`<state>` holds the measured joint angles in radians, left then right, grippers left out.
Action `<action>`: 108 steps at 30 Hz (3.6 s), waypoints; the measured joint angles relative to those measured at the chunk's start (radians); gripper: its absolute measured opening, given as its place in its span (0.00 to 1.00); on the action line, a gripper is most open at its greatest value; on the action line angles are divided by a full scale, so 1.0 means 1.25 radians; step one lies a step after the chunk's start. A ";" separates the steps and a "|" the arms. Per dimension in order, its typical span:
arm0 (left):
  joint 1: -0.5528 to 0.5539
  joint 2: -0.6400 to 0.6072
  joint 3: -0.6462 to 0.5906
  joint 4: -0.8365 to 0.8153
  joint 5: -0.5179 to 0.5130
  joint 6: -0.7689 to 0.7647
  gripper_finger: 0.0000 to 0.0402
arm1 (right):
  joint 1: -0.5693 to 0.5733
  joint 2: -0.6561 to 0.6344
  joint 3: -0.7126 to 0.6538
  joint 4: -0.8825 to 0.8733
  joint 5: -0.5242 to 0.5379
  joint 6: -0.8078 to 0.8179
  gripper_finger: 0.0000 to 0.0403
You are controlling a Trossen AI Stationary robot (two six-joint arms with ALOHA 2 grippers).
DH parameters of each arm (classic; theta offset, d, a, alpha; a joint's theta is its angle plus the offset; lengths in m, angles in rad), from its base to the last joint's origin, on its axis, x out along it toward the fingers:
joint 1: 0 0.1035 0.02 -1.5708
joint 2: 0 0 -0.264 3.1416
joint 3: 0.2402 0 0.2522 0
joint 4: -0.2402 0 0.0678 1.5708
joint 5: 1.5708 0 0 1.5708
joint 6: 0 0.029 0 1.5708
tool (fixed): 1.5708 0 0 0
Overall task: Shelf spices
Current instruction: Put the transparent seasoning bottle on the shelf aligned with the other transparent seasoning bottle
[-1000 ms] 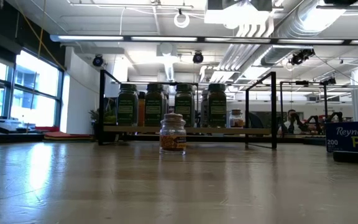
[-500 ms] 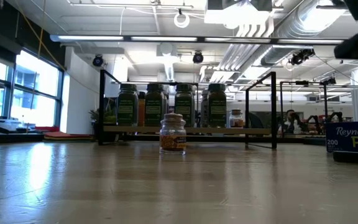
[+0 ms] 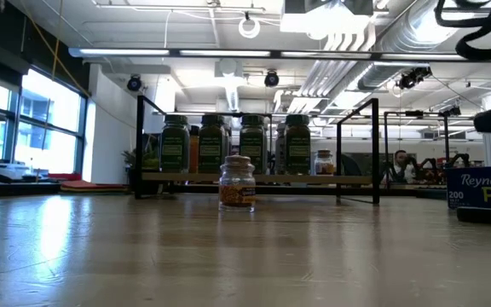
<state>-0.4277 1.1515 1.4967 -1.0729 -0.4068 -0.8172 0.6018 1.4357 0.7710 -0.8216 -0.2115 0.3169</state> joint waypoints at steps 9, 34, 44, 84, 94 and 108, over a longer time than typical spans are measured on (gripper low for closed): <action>0.013 0.000 0.000 0.000 0.005 -0.017 0.56 | 0.000 -0.003 -0.018 0.045 0.001 0.078 0.40; 0.012 0.000 0.000 0.001 0.006 0.120 0.56 | -0.631 0.198 0.766 -0.473 0.232 -0.253 0.40; 0.012 0.000 0.000 0.001 0.014 0.110 0.56 | -0.833 0.263 0.670 -0.355 0.191 -0.413 0.40; 0.030 0.000 0.000 0.020 0.004 0.083 0.56 | -0.911 0.303 0.523 -0.166 0.219 -0.430 0.49; 0.030 0.000 0.000 0.020 0.004 0.080 0.56 | -0.911 0.302 0.523 -0.168 0.230 -0.463 0.62; 0.030 0.000 0.000 0.020 0.009 0.076 0.56 | -0.909 0.301 0.655 -0.304 0.252 -0.449 0.68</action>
<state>-0.3897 1.1519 1.4967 -1.0477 -0.3962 -0.7224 -0.5340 1.8122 1.5903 -1.2021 0.1036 -0.2442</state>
